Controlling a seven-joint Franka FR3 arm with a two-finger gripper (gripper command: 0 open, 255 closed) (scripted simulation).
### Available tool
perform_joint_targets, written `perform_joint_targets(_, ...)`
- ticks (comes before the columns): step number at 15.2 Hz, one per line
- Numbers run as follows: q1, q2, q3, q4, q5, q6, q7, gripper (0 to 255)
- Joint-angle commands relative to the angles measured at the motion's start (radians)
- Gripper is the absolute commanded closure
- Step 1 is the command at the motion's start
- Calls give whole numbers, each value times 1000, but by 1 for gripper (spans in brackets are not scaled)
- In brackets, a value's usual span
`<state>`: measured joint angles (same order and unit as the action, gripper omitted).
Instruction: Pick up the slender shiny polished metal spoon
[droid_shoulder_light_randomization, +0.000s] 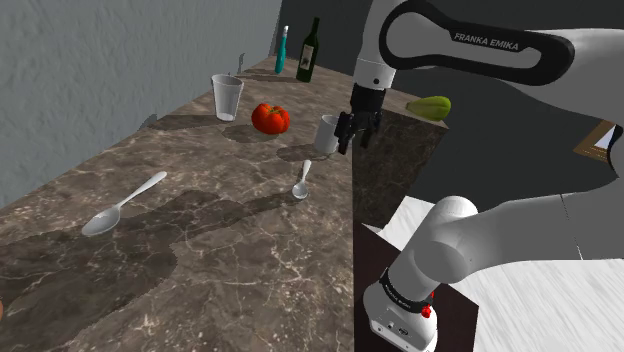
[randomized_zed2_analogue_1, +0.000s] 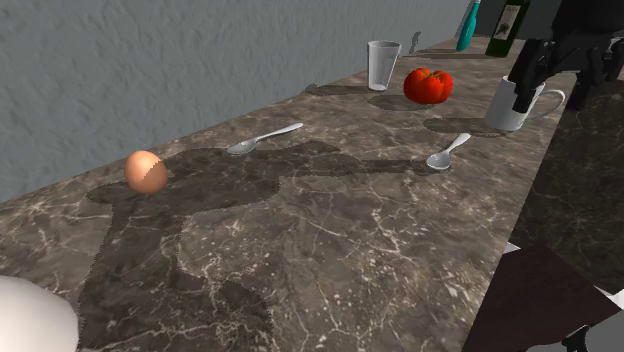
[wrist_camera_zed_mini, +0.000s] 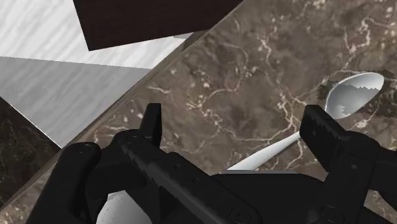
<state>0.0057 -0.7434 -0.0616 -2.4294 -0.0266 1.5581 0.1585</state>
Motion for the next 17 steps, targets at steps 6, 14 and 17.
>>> perform_joint_targets(6,22,15,109,-26,116,59,198,0)
perform_joint_targets(14,48,128,283,9,273,194,501,0)
perform_joint_targets(17,50,196,346,47,311,251,612,0)
